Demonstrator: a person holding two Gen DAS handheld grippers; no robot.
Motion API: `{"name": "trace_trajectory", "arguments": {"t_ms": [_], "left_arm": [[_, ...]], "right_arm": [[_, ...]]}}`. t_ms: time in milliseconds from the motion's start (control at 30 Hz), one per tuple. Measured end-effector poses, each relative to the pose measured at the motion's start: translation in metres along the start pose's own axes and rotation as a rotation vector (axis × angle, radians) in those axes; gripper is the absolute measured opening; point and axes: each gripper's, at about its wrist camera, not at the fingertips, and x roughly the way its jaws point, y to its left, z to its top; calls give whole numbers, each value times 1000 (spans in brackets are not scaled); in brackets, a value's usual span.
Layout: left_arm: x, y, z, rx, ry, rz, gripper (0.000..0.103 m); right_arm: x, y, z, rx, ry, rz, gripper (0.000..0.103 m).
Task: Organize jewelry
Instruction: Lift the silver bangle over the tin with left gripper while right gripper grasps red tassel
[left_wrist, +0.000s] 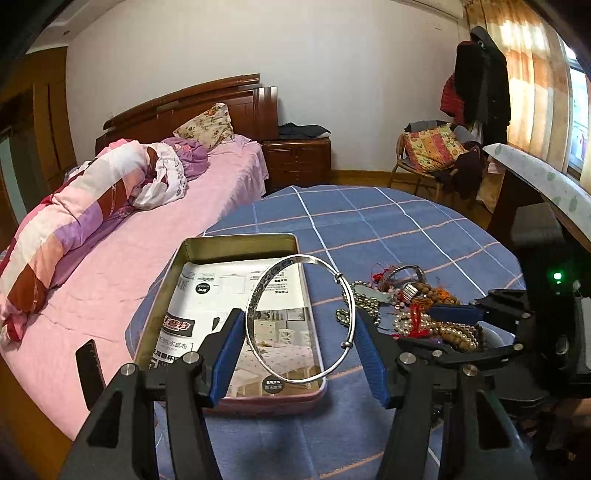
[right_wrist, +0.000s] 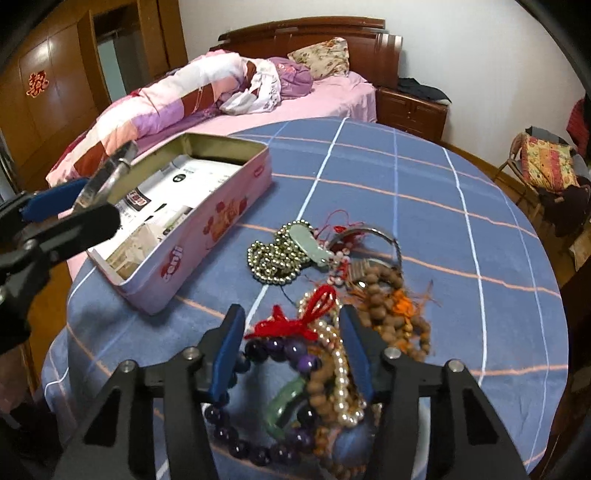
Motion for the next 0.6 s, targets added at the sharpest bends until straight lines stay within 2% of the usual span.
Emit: {"name": "trace_trajectory", "arguments": {"t_ms": [233, 400, 600], "left_arm": [[2, 10, 2, -29, 3, 3, 59], [3, 18, 2, -51, 9, 7, 59], [-1, 20, 4, -54, -1, 6, 59]], "right_arm": [[3, 7, 4, -38, 1, -3, 47], [16, 10, 0, -49, 44, 3, 32], [15, 10, -1, -62, 46, -35, 29]]}}
